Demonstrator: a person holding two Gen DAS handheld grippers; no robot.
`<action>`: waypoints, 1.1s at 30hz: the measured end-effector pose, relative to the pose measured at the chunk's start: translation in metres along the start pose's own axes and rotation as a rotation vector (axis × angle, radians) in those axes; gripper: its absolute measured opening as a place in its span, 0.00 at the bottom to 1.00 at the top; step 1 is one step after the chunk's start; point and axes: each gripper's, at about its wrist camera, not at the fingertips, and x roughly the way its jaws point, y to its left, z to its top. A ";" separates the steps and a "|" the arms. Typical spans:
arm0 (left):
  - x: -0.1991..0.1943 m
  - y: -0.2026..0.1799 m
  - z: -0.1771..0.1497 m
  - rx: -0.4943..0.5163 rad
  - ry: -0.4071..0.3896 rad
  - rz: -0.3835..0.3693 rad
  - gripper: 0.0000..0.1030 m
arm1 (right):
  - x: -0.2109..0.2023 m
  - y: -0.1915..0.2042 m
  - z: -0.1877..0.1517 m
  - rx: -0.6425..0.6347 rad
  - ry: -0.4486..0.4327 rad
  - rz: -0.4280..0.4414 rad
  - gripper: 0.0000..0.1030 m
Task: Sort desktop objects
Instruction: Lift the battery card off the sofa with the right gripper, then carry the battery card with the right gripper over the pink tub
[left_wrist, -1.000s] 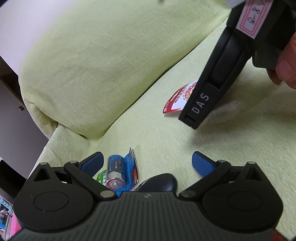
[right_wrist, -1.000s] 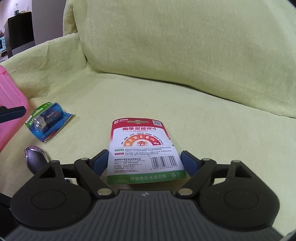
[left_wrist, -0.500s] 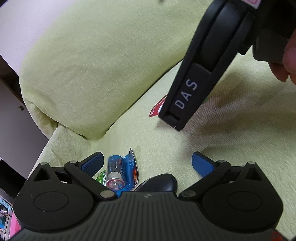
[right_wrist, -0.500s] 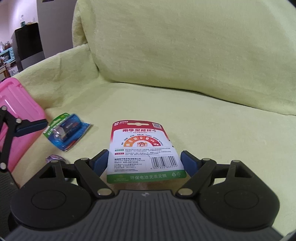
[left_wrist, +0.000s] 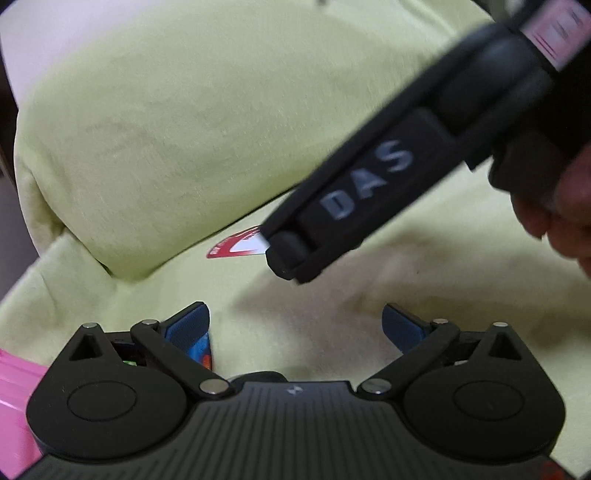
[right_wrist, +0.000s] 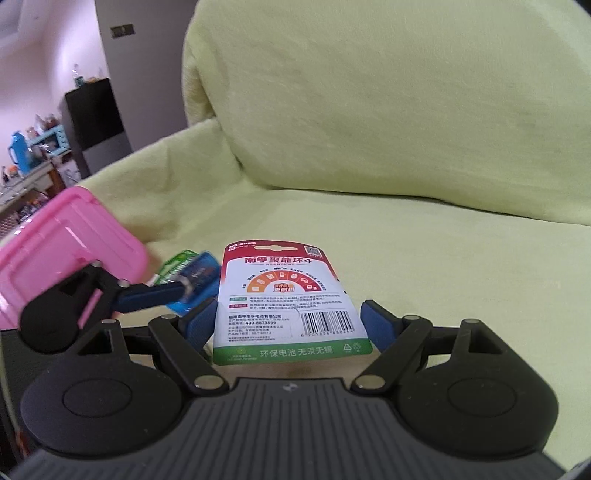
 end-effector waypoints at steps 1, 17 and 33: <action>-0.001 0.003 -0.001 -0.013 -0.005 -0.012 0.94 | -0.001 0.000 0.000 0.002 0.000 0.015 0.79; -0.039 0.030 -0.007 -0.038 -0.113 -0.105 0.63 | -0.039 0.027 -0.006 -0.059 -0.021 0.234 0.79; -0.130 0.032 -0.003 -0.027 -0.214 -0.108 0.63 | -0.124 0.075 -0.028 -0.096 -0.082 0.318 0.79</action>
